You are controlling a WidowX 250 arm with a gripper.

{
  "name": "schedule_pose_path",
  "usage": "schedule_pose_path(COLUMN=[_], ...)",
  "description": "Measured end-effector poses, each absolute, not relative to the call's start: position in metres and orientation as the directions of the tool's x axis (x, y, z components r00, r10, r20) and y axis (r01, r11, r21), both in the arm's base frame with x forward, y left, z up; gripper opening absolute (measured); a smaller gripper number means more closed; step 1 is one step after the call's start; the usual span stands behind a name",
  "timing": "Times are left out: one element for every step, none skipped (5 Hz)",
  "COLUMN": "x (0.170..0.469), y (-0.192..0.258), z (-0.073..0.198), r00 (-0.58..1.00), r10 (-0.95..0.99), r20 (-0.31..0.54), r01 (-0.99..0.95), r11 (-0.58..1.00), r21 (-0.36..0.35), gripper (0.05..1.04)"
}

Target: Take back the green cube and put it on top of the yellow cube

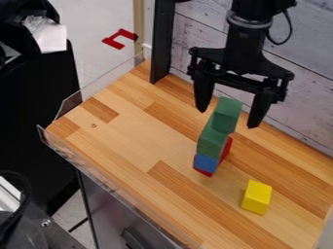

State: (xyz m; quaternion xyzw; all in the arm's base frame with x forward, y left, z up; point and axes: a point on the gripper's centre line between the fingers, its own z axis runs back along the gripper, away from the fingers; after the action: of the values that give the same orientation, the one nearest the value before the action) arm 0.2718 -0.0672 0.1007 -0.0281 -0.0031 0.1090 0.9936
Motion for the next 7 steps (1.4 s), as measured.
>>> schedule_pose_path(x=[0.277, 0.279, 0.284, 0.285, 0.286, 0.286, 0.286], y=[-0.068, -0.066, -0.065, -0.063, -0.06, -0.06, -0.059], z=[0.096, 0.09, 0.084, 0.075, 0.075, 0.073, 0.073], r00=[0.975, 0.974, 0.973, 0.97, 0.964, 0.96, 0.956], r10=[0.224, 0.227, 0.232, 0.238, 0.263, 0.277, 0.291], r20=[0.006, -0.006, -0.014, -0.036, -0.033, -0.033, -0.031], r01=[-0.222, -0.226, -0.232, -0.241, -0.265, -0.279, -0.293], r11=[0.971, 0.97, 0.968, 0.967, 0.961, 0.957, 0.953], r21=[-0.086, -0.089, -0.091, -0.081, -0.082, -0.081, -0.078], gripper=[1.0, 1.0, 1.0, 1.0, 0.961, 0.683, 0.534])
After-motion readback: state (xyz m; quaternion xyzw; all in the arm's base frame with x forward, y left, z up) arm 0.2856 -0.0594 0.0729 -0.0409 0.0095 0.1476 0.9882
